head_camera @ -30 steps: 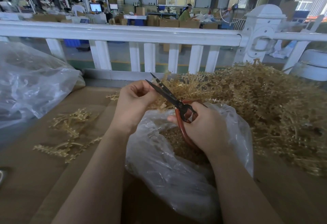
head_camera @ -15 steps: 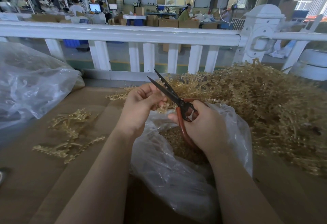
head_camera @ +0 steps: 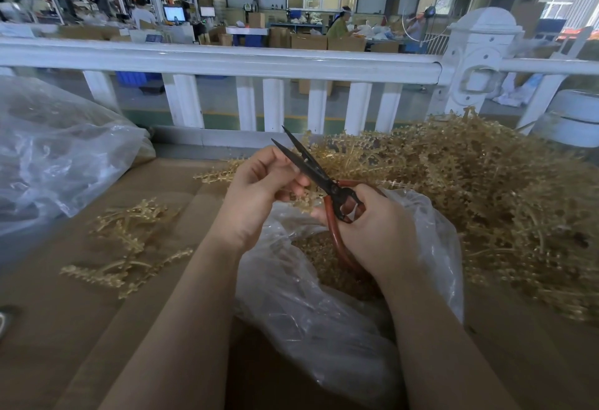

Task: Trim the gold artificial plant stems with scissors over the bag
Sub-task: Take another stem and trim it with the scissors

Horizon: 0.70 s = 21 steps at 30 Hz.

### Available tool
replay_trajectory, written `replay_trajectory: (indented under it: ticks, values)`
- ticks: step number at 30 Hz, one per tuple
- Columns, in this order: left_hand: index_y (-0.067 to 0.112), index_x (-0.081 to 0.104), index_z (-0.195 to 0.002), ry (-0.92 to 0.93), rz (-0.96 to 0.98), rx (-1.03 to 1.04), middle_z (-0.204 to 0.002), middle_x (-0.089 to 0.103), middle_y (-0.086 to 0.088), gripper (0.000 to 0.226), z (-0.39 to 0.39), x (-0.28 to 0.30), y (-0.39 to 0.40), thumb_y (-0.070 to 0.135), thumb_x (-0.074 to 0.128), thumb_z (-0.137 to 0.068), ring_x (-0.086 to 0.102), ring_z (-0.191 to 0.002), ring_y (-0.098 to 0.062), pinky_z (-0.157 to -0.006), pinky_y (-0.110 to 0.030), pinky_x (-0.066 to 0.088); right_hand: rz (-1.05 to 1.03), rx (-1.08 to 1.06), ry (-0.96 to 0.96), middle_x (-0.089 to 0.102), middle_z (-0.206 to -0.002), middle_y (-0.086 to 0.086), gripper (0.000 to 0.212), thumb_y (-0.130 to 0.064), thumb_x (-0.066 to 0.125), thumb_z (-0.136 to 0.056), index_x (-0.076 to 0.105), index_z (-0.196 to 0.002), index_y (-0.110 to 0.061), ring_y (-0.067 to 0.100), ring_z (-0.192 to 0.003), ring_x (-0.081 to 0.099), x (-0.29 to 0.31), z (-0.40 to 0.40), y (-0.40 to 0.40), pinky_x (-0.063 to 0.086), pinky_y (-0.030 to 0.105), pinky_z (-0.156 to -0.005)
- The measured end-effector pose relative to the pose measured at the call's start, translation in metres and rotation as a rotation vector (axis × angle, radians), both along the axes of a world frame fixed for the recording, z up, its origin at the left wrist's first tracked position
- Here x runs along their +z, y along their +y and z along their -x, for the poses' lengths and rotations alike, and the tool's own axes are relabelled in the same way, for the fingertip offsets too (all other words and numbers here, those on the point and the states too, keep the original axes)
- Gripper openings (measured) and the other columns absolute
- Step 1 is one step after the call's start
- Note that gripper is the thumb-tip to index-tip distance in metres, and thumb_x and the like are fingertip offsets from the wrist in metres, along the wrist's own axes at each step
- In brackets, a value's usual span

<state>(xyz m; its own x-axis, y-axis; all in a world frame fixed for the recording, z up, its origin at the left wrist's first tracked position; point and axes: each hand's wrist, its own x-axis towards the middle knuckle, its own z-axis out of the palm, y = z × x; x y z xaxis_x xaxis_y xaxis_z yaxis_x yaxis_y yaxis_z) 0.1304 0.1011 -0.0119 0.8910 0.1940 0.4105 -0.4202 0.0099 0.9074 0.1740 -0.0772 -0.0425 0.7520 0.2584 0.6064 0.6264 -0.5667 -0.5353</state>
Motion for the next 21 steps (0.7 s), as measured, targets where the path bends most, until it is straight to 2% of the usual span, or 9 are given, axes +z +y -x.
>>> replay_trajectory:
  ticks: [4, 6, 10, 14, 18, 21]
  values:
    - [0.002, 0.065, -0.099, -0.025, -0.03, 0.035, -0.074, 0.071, -0.005, 0.01, -0.0005, -0.0009, 0.0019, 0.002, 0.057, -0.094, 0.063, -0.066, -0.017, -0.068, -0.027, 0.051, 0.027, -0.005, -0.031, 0.055, -0.064, -0.021, 0.052, -0.09, 0.042, -0.068, 0.051, -0.077, -0.039, -0.01, -0.065, 0.051, 0.0011, -0.0001, -0.0006, 0.036, 0.01, -0.054]
    - [0.001, 0.065, -0.098, -0.039, -0.053, 0.049, -0.073, 0.07, -0.004, 0.012, -0.0005, -0.0011, 0.0019, -0.004, 0.054, -0.096, 0.063, -0.065, -0.015, -0.067, -0.023, 0.052, 0.022, -0.003, -0.042, 0.052, -0.063, -0.023, 0.054, -0.089, 0.041, -0.067, 0.052, -0.078, -0.038, -0.013, -0.064, 0.048, 0.001, 0.0, -0.0006, 0.034, 0.008, -0.055]
    - [-0.003, 0.064, -0.1, -0.052, -0.073, 0.061, -0.071, 0.07, -0.002, 0.012, -0.0001, -0.0005, 0.001, -0.005, 0.054, -0.096, 0.062, -0.064, -0.012, -0.065, -0.019, 0.051, 0.02, -0.008, -0.052, 0.049, -0.06, -0.022, 0.053, -0.089, 0.042, -0.067, 0.048, -0.071, -0.036, -0.01, -0.059, 0.047, 0.0012, 0.0004, -0.0006, 0.033, 0.011, -0.051]
    - [-0.007, 0.063, -0.103, -0.064, -0.071, 0.072, -0.072, 0.07, -0.003, 0.012, 0.0003, -0.0005, 0.0005, -0.006, 0.054, -0.096, 0.063, -0.065, -0.013, -0.066, -0.021, 0.052, 0.039, -0.022, -0.073, 0.042, -0.056, -0.022, 0.045, -0.082, 0.054, -0.071, 0.037, -0.066, -0.04, -0.009, -0.054, 0.042, 0.0011, 0.0005, -0.0007, 0.026, 0.013, -0.048]
    - [-0.004, 0.064, -0.101, -0.073, -0.08, 0.081, -0.072, 0.069, -0.003, 0.012, 0.0005, -0.0004, -0.0007, -0.007, 0.053, -0.096, 0.063, -0.065, -0.012, -0.066, -0.021, 0.053, 0.068, -0.057, -0.068, 0.046, -0.056, -0.017, 0.062, -0.087, 0.045, -0.069, 0.051, -0.067, -0.025, -0.003, -0.053, 0.044, -0.001, -0.0016, -0.0001, 0.033, 0.019, -0.046]
    - [0.003, 0.066, -0.099, -0.072, -0.093, 0.091, -0.074, 0.07, -0.003, 0.017, 0.0001, -0.0003, -0.0009, -0.008, 0.053, -0.096, 0.065, -0.067, -0.012, -0.066, -0.02, 0.052, 0.078, -0.068, -0.093, 0.046, -0.054, -0.012, 0.065, -0.083, 0.048, -0.074, 0.051, -0.065, -0.018, 0.003, -0.051, 0.045, -0.0011, -0.0018, -0.0007, 0.035, 0.023, -0.045]
